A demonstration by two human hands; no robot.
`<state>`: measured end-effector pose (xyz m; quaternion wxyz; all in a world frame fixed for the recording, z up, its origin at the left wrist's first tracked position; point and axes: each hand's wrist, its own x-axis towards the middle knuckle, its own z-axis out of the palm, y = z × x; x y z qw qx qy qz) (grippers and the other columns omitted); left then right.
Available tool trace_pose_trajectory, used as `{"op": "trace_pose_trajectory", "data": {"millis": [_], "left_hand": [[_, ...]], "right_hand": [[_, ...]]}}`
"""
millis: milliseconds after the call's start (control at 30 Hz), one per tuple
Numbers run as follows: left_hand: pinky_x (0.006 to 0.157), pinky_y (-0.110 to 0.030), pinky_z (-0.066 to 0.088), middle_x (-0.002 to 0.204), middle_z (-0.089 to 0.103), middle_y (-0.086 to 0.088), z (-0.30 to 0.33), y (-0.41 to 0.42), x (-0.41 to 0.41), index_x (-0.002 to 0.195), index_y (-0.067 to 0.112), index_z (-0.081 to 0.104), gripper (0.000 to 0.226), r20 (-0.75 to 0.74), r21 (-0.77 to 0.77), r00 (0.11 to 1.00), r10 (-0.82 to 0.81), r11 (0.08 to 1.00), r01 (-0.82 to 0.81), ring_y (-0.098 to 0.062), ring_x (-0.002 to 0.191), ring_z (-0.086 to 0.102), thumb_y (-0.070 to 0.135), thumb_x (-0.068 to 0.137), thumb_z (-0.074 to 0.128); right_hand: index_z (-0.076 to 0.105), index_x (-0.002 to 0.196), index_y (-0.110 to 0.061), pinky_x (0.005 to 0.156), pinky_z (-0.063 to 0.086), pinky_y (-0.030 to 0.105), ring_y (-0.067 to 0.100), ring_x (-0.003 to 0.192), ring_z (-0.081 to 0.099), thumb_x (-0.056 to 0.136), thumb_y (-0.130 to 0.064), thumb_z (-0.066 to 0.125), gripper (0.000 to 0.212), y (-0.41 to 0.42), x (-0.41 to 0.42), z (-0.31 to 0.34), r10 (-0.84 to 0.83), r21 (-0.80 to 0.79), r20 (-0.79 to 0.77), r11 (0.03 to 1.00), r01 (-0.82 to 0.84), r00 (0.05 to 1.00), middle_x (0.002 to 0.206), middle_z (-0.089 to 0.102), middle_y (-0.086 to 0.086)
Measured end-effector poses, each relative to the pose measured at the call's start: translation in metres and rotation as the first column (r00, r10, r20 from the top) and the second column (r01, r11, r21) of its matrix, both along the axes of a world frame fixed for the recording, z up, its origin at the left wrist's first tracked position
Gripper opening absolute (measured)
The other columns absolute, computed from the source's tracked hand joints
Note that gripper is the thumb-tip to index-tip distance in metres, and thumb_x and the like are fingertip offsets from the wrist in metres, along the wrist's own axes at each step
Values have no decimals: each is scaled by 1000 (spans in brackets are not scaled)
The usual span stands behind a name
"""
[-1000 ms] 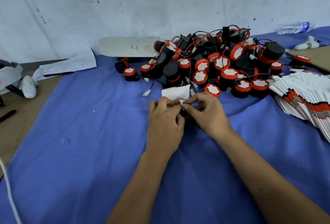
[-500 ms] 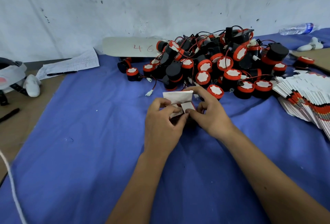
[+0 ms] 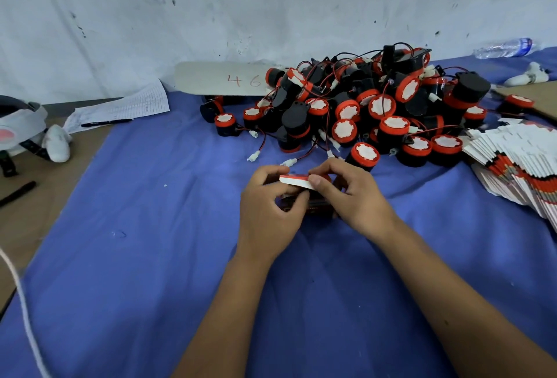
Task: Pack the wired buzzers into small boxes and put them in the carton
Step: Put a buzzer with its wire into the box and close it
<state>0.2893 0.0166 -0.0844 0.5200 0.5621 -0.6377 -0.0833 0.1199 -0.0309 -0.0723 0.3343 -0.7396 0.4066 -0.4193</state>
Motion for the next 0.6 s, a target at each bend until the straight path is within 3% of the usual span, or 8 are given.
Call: {"op": "trace_pose_trajectory", "data": {"millis": [67, 167, 333, 467, 600], "left_hand": [[78, -13, 53, 114, 72, 11, 1, 1, 2, 91, 16, 82, 20, -169, 25, 985, 16, 1000, -12, -3, 103, 68, 24, 88, 65], [75, -23, 58, 104, 78, 10, 2, 1, 2, 100, 14, 81, 30, -365, 64, 931, 33, 998, -10, -6, 99, 72, 27, 90, 57], [71, -15, 53, 96, 76, 9, 0, -3, 5, 86, 9, 62, 9, -400, 74, 916, 14, 997, 18, -9, 96, 71, 11, 94, 63], [85, -20, 53, 117, 70, 12, -1, -5, 11, 111, 27, 69, 24, -363, 142, 928, -84, 979, 144, -7, 111, 66, 7, 98, 64], [107, -33, 50, 130, 68, 5, -1, -7, 23, 118, 23, 76, 28, -303, 196, 934, -190, 947, 256, -7, 127, 59, 7, 97, 66]], "right_hand": [[70, 98, -32, 57, 55, 42, 23, 67, 61, 99, -41, 62, 12, -1, 0, -2, -22, -19, -21, 1000, 22, 1000, 87, 66, -9], [70, 100, -35, 54, 53, 25, 16, 70, 62, 98, -41, 64, 8, -4, -1, -5, -24, -22, -49, 999, 23, 998, 96, 69, -16], [70, 102, -34, 50, 57, 35, 18, 64, 64, 94, -39, 71, 9, -7, -3, -10, -19, -9, -45, 1000, 18, 999, 99, 72, -4], [69, 103, -34, 48, 58, 36, 20, 53, 66, 95, -38, 71, 9, -7, -4, -9, 2, -12, -38, 1000, -3, 999, 97, 72, 0], [68, 105, -31, 47, 57, 32, 18, 50, 66, 96, -38, 69, 11, -7, -2, -11, 4, -43, -53, 999, -7, 999, 97, 71, -7]]}}
